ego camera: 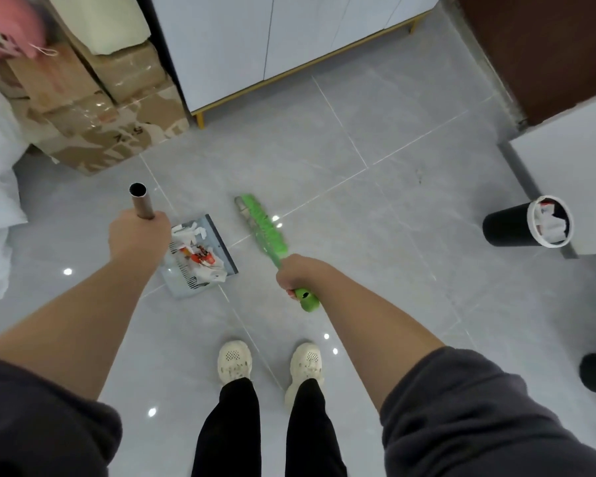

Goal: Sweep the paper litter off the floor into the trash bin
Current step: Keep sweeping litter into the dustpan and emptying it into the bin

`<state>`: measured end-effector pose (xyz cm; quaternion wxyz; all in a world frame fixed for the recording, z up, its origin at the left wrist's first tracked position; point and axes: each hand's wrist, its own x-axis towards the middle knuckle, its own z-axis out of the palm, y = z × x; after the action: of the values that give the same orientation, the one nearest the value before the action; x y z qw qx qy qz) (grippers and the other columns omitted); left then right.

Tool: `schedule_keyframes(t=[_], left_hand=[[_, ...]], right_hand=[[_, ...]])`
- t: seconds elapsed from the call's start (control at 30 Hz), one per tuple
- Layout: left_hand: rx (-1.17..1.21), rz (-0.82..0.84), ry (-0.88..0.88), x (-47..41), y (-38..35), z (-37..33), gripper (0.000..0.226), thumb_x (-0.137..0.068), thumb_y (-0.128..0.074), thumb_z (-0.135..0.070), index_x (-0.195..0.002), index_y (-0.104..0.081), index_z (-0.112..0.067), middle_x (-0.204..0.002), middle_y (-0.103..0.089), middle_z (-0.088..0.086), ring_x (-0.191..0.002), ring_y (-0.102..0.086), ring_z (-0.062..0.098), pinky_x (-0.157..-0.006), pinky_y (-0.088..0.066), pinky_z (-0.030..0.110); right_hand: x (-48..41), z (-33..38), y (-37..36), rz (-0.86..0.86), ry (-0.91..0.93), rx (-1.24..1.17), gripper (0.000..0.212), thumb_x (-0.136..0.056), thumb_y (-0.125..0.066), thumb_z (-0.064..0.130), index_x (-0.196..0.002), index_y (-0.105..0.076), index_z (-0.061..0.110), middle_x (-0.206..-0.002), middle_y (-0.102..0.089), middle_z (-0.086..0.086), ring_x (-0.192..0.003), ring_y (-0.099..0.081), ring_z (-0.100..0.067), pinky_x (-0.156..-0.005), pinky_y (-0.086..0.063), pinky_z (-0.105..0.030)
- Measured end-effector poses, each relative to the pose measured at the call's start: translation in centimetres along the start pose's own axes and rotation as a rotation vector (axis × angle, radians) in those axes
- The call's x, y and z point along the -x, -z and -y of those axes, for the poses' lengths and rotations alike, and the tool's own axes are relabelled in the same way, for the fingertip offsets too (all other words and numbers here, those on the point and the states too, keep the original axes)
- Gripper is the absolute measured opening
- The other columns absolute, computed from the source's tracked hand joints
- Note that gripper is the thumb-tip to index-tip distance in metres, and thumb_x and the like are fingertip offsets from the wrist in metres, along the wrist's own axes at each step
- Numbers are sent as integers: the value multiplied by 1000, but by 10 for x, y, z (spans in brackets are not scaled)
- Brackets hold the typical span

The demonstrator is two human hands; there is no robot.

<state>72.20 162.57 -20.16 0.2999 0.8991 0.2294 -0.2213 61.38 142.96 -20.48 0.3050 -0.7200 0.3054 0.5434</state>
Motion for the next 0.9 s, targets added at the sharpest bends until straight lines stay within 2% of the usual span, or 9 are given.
schedule_keyframes(t=[0.07, 0.13, 0.27, 0.37, 0.47, 0.6, 0.7, 0.77, 0.9], left_hand=[[-27, 13, -30, 0, 0, -5, 24, -86, -44, -20, -82, -61, -3, -85, -66, 22, -77, -60, 39, -67, -46, 38], [-64, 27, -53, -2, 1, -5, 23, -87, -44, -18, -83, -61, -3, -84, -65, 21, -73, -56, 36, -65, -41, 36], [-123, 70, -99, 1, 0, -2, 23, -88, -44, -18, -79, -61, -4, -79, -63, 18, -56, -51, 28, -54, -37, 30], [-160, 75, -169, 8, -2, 1, 25, -89, -46, -19, -77, -61, -2, -77, -62, 18, -66, -53, 34, -62, -38, 34], [-188, 101, -267, 22, -11, 2, 34, -91, -47, -21, -65, -55, -1, -63, -55, 15, -66, -54, 34, -54, -35, 32], [-237, 184, -411, 55, -29, 1, 37, -90, -48, -25, -57, -40, -10, -57, -45, 10, -65, -50, 33, -61, -40, 35], [-274, 256, -546, 86, -46, 0, 31, -83, -46, -26, -60, -46, -7, -59, -48, 12, -63, -48, 33, -64, -47, 42], [-311, 289, -579, 106, -59, 0, 24, -86, -49, -20, -69, -56, -4, -67, -57, 18, -68, -57, 37, -67, -52, 44], [-394, 351, -643, 154, -95, -1, 19, -85, -49, -14, -71, -55, -2, -69, -59, 18, -65, -57, 33, -64, -52, 40]], right_hand=[[2, 6, 2, 61, 30, -117, 30, -88, -43, 1, -115, -56, -3, -63, -49, -4, -48, -45, -16, -46, -38, -24], [8, 2, 9, 154, 5, -310, 51, -91, -43, 3, -142, -42, 5, -60, -42, -3, -41, -42, -12, -41, -36, -22], [26, -28, 20, 213, -80, -533, 55, -94, -40, 4, -148, -31, 13, -59, -38, -1, -27, -35, -6, -34, -32, -11], [37, -60, 16, 139, -101, -593, 54, -94, -39, 4, -147, -32, 13, -60, -39, -1, -29, -35, -7, -35, -32, -13], [44, -104, 2, 19, -154, -676, 53, -93, -39, 2, -146, -34, 10, -59, -40, -3, -39, -36, -10, -37, -33, -18], [49, -174, -28, -95, -284, -885, 41, -93, -37, -1, -132, -46, 7, -57, -40, -4, -30, -36, -9, -35, -32, -16], [52, -229, -54, -145, -347, -941, 17, -93, -38, -2, -90, -51, 7, -58, -42, -7, -38, -39, -13, -40, -34, -22], [51, -263, -72, -174, -356, -866, 24, -93, -40, 0, -70, -45, 7, -61, -44, -7, -49, -41, -15, -46, -35, -24], [58, -327, -107, -195, -420, -935, 29, -93, -40, 4, -65, -41, 10, -66, -43, -5, -55, -39, -14, -49, -36, -23]])
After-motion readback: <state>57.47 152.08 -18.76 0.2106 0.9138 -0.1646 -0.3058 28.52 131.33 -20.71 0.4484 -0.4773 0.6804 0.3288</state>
